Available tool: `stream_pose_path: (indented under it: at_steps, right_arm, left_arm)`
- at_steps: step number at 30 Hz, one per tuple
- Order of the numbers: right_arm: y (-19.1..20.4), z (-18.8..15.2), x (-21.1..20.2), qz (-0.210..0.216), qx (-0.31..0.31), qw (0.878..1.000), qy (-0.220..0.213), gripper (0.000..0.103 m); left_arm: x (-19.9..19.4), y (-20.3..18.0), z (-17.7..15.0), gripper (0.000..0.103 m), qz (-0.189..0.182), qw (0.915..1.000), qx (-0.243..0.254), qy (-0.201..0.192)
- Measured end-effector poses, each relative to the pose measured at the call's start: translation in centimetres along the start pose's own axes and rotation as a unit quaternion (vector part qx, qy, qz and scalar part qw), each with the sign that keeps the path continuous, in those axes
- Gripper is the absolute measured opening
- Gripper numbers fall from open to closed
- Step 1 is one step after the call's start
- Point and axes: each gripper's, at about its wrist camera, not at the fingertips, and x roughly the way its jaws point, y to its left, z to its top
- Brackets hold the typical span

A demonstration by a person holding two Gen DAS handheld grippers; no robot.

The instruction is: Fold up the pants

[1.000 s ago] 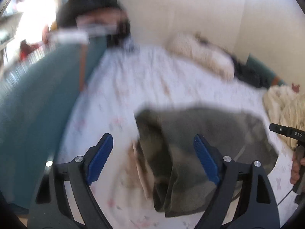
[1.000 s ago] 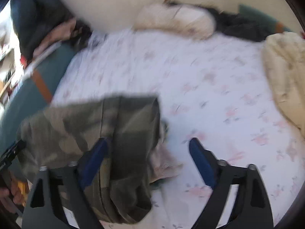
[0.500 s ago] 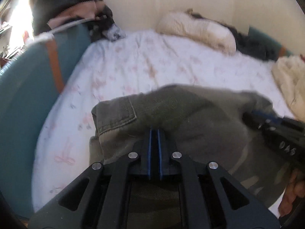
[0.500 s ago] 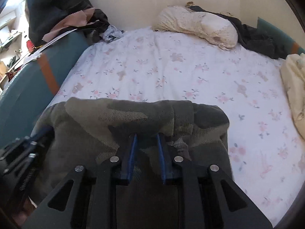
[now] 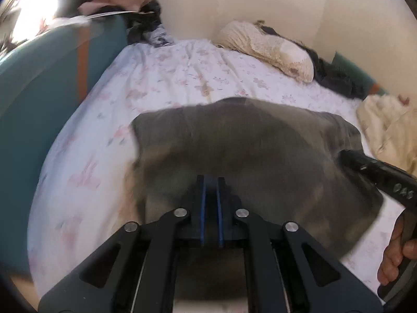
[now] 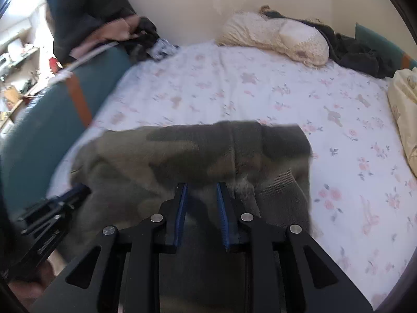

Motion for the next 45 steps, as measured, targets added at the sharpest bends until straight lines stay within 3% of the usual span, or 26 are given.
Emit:
stream_pose_path:
  at_steps: [2, 3, 4, 5, 8, 10, 12, 15, 16, 20, 25, 28, 32, 35, 38, 41, 45]
  right_arm:
    - [0.4, -1.1, -3.6, 0.007, -0.013, 1.0, -0.027, 0.029]
    - [0.5, -1.8, -5.8, 0.012, -0.02, 0.999, -0.036, 0.036]
    - [0.6, -2.5, -7.9, 0.016, -0.021, 0.999, -0.043, 0.055]
    - [0.7, -3.0, -9.5, 0.02, -0.02, 0.998, -0.05, 0.072]
    - [0.7, -5.6, -16.0, 0.02, -0.007, 0.996, -0.081, 0.094]
    - [0.8, -7.7, -20.1, 0.012, -0.001, 0.996, -0.089, 0.103]
    - [1.2, -10.1, -23.6, -0.004, -0.007, 0.995, -0.101, 0.103]
    - [2.1, -14.5, -29.5, -0.035, -0.019, 0.991, -0.129, 0.103]
    - [2.4, -16.0, -31.3, -0.042, -0.022, 0.989, -0.14, 0.103]
    - [3.7, -20.7, -36.5, -0.037, -0.032, 0.989, -0.138, 0.103]
    - [4.3, -25.0, -41.0, -0.032, -0.019, 0.99, -0.134, 0.103]
    - [5.0, -26.8, -42.9, -0.033, -0.013, 0.99, -0.136, 0.103]
    - [6.3, -28.7, -44.4, -0.045, -0.021, 0.988, -0.144, 0.103]
    - [6.9, -30.5, -44.9, -0.058, -0.032, 0.985, -0.161, 0.103]
    - [6.7, -32.7, -44.0, -0.05, -0.023, 0.985, -0.161, 0.103]
    - [6.0, -34.2, -42.6, -0.052, -0.002, 0.988, -0.147, 0.103]
    - [5.9, -35.0, -41.4, -0.043, -0.009, 0.99, -0.135, 0.103]
  left_arm:
    - [-3.9, 0.5, -1.7, 0.054, 0.009, 0.9995, 0.008, -0.029]
    - [-5.7, 0.3, -2.4, 0.065, 0.011, 0.9987, 0.021, -0.044]
    - [-8.3, 0.1, -3.5, 0.079, 0.01, 0.9972, 0.034, -0.066]
    - [-10.3, -0.2, -4.4, 0.084, 0.009, 0.9964, 0.044, -0.071]
    - [-15.3, -1.0, -7.1, 0.084, -0.018, 0.9969, 0.048, -0.059]
    - [-18.8, -1.3, -9.0, 0.087, -0.021, 0.9978, 0.033, -0.053]
    - [-22.7, -1.7, -11.0, 0.088, 0.002, 0.9985, 0.012, -0.053]
    - [-27.3, -2.8, -13.9, 0.093, 0.065, 0.9944, 0.013, -0.082]
    - [-28.9, -3.0, -15.2, 0.103, 0.062, 0.9947, 0.001, -0.082]
    - [-33.3, -3.7, -18.8, 0.102, 0.047, 0.9961, -0.01, -0.074]
    - [-38.9, -4.0, -22.3, 0.102, 0.048, 0.9927, -0.011, -0.111]
    - [-41.3, -4.4, -23.7, 0.102, 0.035, 0.9919, 0.019, -0.121]
    - [-44.2, -4.3, -25.4, 0.102, 0.05, 0.9865, 0.035, -0.152]
    - [-44.6, -4.6, -27.0, 0.102, 0.037, 0.9853, 0.036, -0.163]
    - [-42.9, -4.7, -28.5, 0.102, 0.014, 0.9897, 0.029, -0.14]
    - [-40.9, -5.3, -29.9, 0.102, 0.039, 0.9895, 0.036, -0.134]
    - [-39.4, -6.1, -30.1, 0.102, 0.015, 0.992, 0.038, -0.119]
